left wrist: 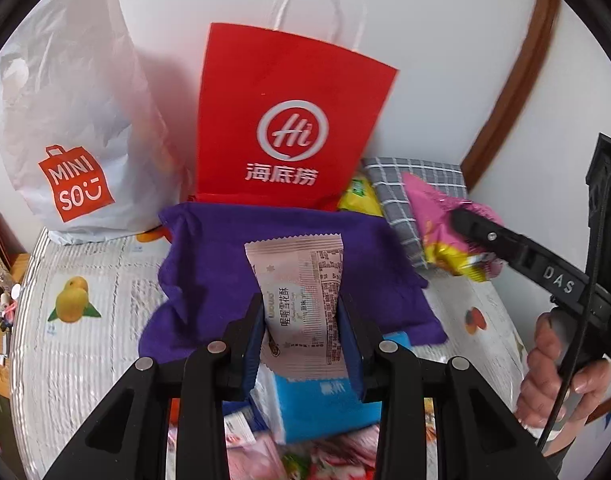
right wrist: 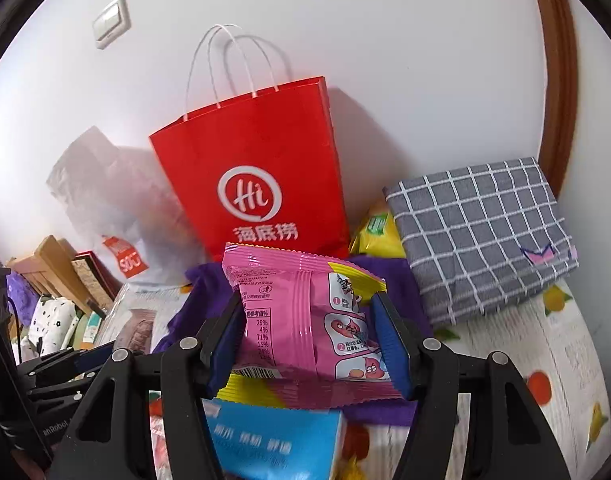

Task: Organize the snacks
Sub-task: 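Carry both packets onto the purple towel and open both tools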

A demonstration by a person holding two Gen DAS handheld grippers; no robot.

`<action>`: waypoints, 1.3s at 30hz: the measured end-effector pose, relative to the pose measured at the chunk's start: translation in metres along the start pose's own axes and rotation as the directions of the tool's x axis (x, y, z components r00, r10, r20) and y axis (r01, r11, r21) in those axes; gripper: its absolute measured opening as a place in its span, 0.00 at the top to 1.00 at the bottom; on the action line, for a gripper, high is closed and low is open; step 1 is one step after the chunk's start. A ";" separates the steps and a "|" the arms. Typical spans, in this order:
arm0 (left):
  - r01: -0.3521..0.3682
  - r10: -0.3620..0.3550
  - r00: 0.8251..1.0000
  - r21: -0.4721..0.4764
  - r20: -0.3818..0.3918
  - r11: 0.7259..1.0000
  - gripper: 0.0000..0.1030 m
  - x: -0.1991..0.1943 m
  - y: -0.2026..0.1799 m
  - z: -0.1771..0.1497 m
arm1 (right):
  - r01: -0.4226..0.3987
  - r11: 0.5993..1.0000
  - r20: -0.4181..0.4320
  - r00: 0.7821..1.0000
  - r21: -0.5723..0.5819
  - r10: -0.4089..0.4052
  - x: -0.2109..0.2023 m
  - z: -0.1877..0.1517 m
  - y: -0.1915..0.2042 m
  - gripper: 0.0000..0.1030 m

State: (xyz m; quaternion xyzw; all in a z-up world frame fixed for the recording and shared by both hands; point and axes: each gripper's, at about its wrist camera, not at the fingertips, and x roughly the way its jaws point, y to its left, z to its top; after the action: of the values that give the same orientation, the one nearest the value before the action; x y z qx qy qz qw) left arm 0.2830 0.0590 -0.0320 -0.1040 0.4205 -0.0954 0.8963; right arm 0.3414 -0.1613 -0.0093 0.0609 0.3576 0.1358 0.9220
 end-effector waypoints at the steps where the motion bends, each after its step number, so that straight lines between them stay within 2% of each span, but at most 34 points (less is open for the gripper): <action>1: -0.002 0.002 1.000 -0.006 -0.006 1.000 0.68 0.006 0.004 0.004 | 0.000 1.000 -0.001 1.000 0.000 0.000 0.004 0.004 -0.002 0.40; 6: -0.020 0.020 1.000 -0.019 -0.022 1.000 0.68 0.028 0.019 0.018 | -0.002 1.000 -0.001 1.000 -0.003 0.002 0.026 0.015 -0.016 0.40; 10: -0.025 0.024 0.999 -0.033 -0.039 0.999 0.68 0.046 0.029 0.026 | 0.022 0.999 -0.048 0.999 -0.028 -0.023 0.049 0.019 -0.028 0.40; 14: -0.033 0.030 0.997 -0.044 -0.066 0.998 0.68 0.067 0.041 0.031 | 0.003 1.000 -0.105 0.994 -0.023 -0.005 0.071 0.014 -0.041 0.40; 20: -0.056 0.047 0.991 -0.069 -0.128 0.996 0.68 0.098 0.061 0.032 | 0.030 0.999 -0.201 0.979 -0.040 -0.037 0.109 0.002 -0.053 0.40; 26: -0.077 0.062 0.983 -0.077 -0.174 0.994 0.68 0.127 0.073 0.033 | 0.021 1.000 -0.280 0.960 -0.020 -0.025 0.144 -0.015 -0.060 0.40; 31: -0.086 0.068 0.978 -0.085 -0.196 0.993 0.68 0.150 0.079 0.039 | 0.027 0.999 -0.310 0.950 -0.024 -0.034 0.160 -0.029 -0.062 0.40; 36: -0.085 0.066 0.978 -0.090 -0.198 0.992 0.68 0.164 0.081 0.039 | 0.023 0.999 -0.304 0.952 -0.042 -0.034 0.162 -0.033 -0.059 0.39; 39: -0.115 0.100 0.977 -0.075 -0.189 0.990 0.67 0.170 0.079 0.041 | 0.019 1.000 -0.318 0.948 -0.024 -0.026 0.168 -0.035 -0.062 0.38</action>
State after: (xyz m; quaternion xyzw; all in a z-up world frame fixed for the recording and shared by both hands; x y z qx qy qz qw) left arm 0.4278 0.0955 -0.1522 -0.1101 0.5104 -0.0379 0.8520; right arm 0.4498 -0.1704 -0.1560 0.0248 0.5007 0.1369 0.8544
